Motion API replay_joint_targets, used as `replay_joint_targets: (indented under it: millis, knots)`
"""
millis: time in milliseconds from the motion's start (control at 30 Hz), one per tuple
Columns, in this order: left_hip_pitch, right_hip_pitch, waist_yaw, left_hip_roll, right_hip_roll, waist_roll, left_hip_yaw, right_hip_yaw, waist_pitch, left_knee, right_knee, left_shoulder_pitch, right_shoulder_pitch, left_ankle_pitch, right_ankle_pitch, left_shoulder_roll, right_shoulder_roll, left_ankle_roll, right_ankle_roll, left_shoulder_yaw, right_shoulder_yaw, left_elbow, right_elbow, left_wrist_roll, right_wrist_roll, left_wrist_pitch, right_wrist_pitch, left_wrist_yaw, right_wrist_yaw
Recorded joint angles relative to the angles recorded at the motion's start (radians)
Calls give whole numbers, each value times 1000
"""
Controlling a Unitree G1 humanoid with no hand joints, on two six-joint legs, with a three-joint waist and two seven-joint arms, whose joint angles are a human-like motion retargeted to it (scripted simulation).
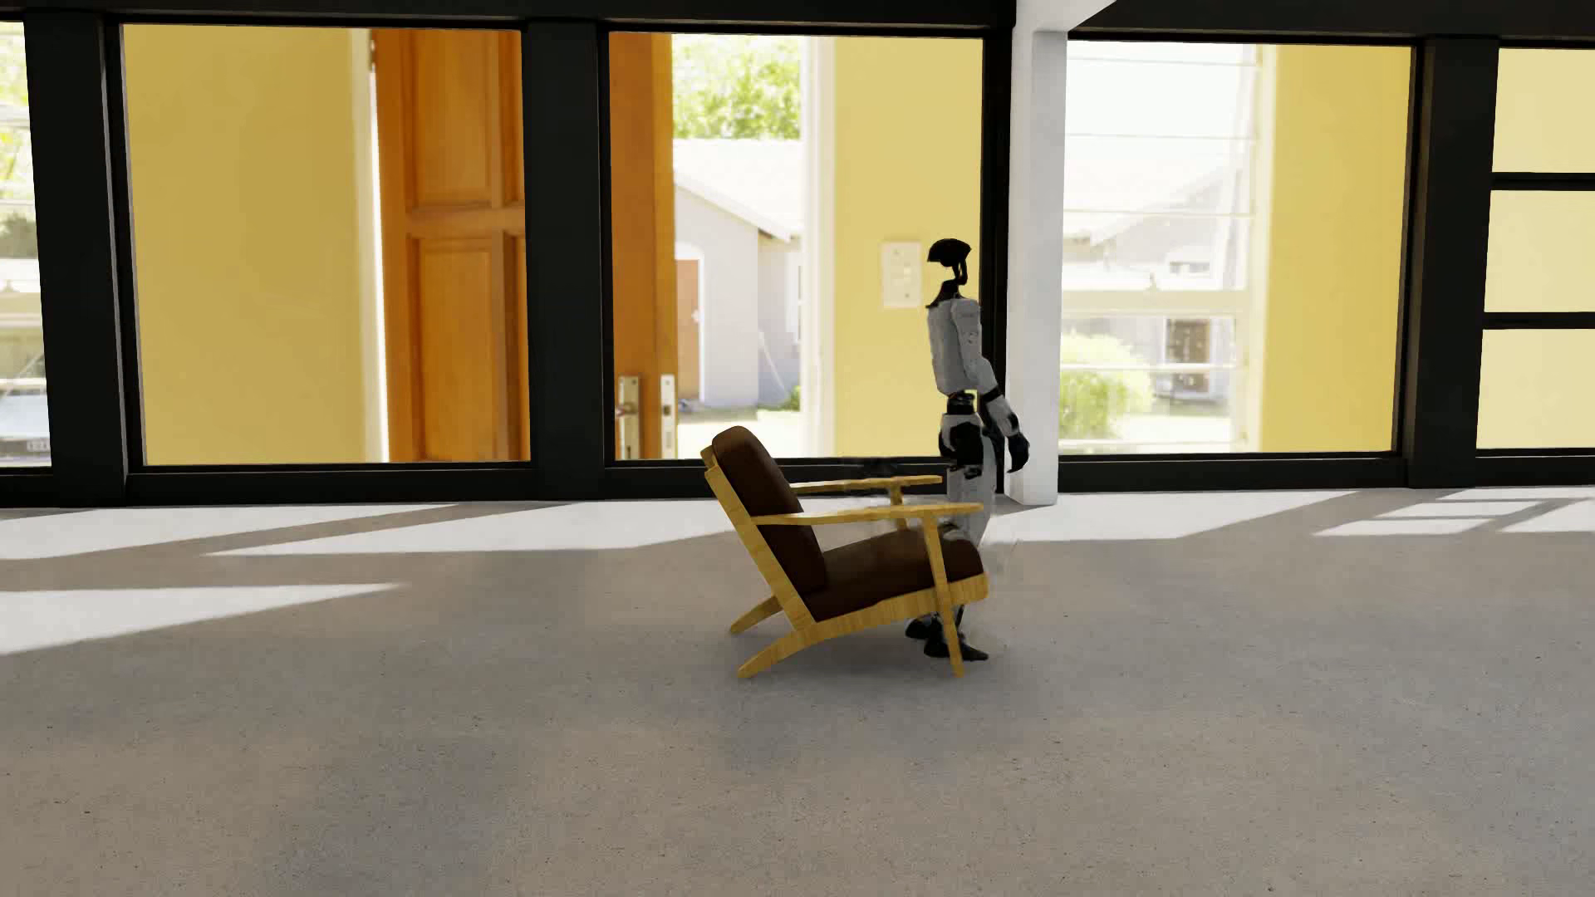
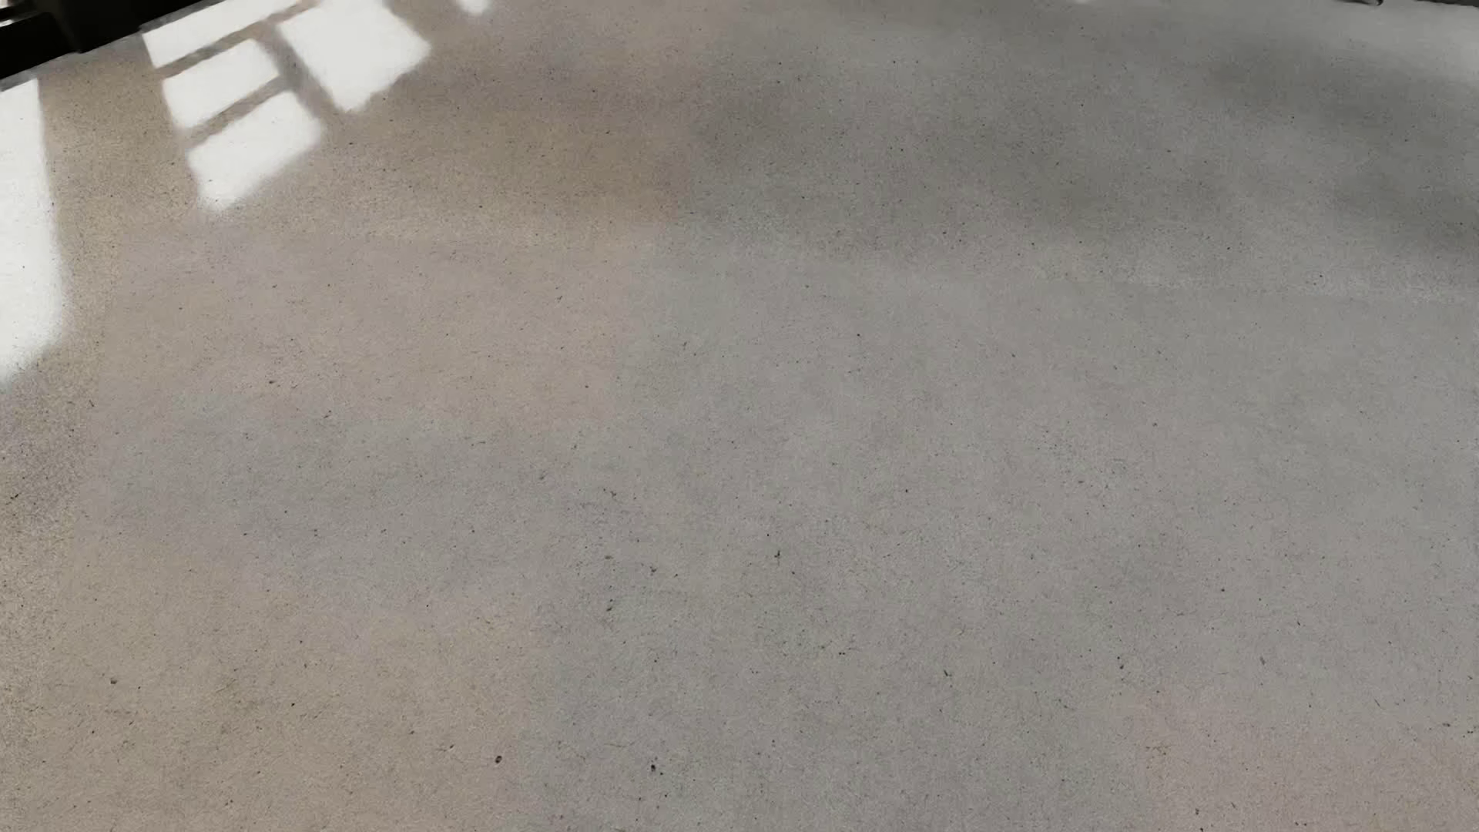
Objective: Take a seat on the chair
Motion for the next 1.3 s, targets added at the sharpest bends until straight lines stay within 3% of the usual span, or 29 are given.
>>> replay_joint_targets:
  millis: [33, 67, 100, 167, 233, 300, 367, 567, 767, 867, 1033, 1100, 1167, 1200, 1300]
  knots:
    - [-2, -1, 3, -1, 1, -2, -1, -2, 4, 1, 1, -17, -8, 3, -1, 30, 0, 3, -3, -13, 8, -9, -16, -25, -26, 22, -8, 7, -10]
    - [-1, 4, 4, 2, 0, -2, 3, -6, 4, 4, 0, -21, -19, 2, -3, 70, -28, -2, -2, -27, 13, -37, -21, -14, -11, 33, 4, -9, -20]
    - [-3, 0, 3, 5, -2, 0, 5, -8, 1, 3, 1, -26, -33, 2, -1, 112, -61, -7, 4, -38, 15, -60, -24, 22, -7, 9, -6, -38, 11]
    - [4, 3, 3, 3, 0, 3, 12, -13, 2, 1, 3, -32, -52, 1, -2, 176, -123, -2, 3, -30, 33, -70, -36, 74, -59, -19, -32, -63, 56]
    - [9, 7, 2, 3, 1, 2, 13, -12, 0, 1, 2, -37, -63, -1, -2, 198, -149, -4, 0, -13, 19, -2, 26, 49, -65, -1, -49, -14, -8]
    - [16, 15, 2, 6, 2, 0, 21, -14, -3, 0, -2, -38, -68, -4, -3, 196, -145, -8, 1, 11, -14, 76, 131, 5, -18, 26, -36, 60, -119]
    - [21, 11, 3, 6, 4, 0, 25, -13, -8, 0, 6, -30, -65, -7, -4, 190, -138, -6, -1, 25, -36, 112, 196, -3, 30, 37, -18, 97, -187]
    - [20, 15, 2, 5, 2, -2, 22, -12, -12, 0, -3, 9, -10, -8, -1, 142, -119, -5, 3, 15, -19, 36, 106, 38, -24, 7, -46, 46, -106]
    - [15, -12, 0, -3, -1, -1, 16, -5, 32, -2, 35, -22, -27, 8, 2, 60, -58, 8, -2, -46, 15, -15, 59, 28, 16, 18, -10, -6, -55]
    - [-20, -43, -3, -5, -4, -2, 12, -5, 89, 54, 84, -80, -73, 3, 4, 81, -60, 14, -6, -92, 57, -58, -5, 25, 13, 26, 12, -65, -17]
    - [-163, -240, -9, -4, -29, 0, -17, 16, 212, 216, 328, -213, -211, -14, -35, 129, -93, 16, 7, -212, 187, -161, -106, 81, -30, -3, 6, -144, -1]
    - [-262, -341, -10, 5, -47, 2, -28, 17, 284, 305, 418, -289, -283, -21, -47, 148, -120, -2, 22, -275, 228, -214, -154, 93, -26, -13, 0, -152, -13]
    - [-347, -425, -9, 17, -58, 5, -35, 20, 367, 380, 483, -370, -351, -51, -50, 164, -142, -9, 38, -373, 276, -259, -194, 115, -21, -20, -4, -117, -71]
    - [-393, -478, -10, 28, -53, 15, -63, 34, 420, 430, 527, -434, -387, -109, -62, 179, -150, -8, 40, -363, 299, -262, -198, 111, -31, -102, -85, -164, -66]
    - [-531, -634, -12, 68, -78, 21, -68, 44, 536, 562, 660, -571, -498, -157, -79, 190, -198, -40, 81, -500, 387, -285, -266, 155, -53, -129, -117, -132, -77]
